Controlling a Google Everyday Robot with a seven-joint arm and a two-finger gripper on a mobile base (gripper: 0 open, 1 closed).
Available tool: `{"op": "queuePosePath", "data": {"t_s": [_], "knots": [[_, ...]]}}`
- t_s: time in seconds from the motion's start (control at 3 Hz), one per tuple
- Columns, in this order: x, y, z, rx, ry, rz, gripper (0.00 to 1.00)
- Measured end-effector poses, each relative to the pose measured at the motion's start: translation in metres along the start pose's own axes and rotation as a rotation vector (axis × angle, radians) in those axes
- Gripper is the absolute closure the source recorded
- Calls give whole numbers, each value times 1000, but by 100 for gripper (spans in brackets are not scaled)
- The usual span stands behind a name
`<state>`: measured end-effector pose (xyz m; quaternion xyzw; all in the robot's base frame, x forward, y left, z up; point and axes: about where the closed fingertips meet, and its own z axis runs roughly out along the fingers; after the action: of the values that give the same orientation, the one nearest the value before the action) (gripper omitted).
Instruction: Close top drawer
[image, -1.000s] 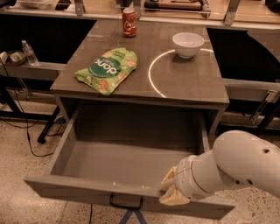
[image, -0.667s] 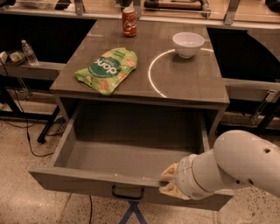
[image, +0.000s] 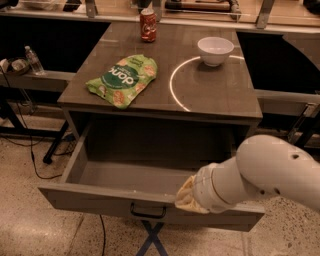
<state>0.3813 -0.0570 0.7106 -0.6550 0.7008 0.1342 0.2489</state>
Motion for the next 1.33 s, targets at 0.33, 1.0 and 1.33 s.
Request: {"op": "queuePosePath", "data": {"t_s": [0.33,1.0,1.33], "knots": [[-32,-44,-28,84,-44,-35,85],[3,-25,-57,96,6,-5,100],[40,15,-46,26,58,32,100]]}}
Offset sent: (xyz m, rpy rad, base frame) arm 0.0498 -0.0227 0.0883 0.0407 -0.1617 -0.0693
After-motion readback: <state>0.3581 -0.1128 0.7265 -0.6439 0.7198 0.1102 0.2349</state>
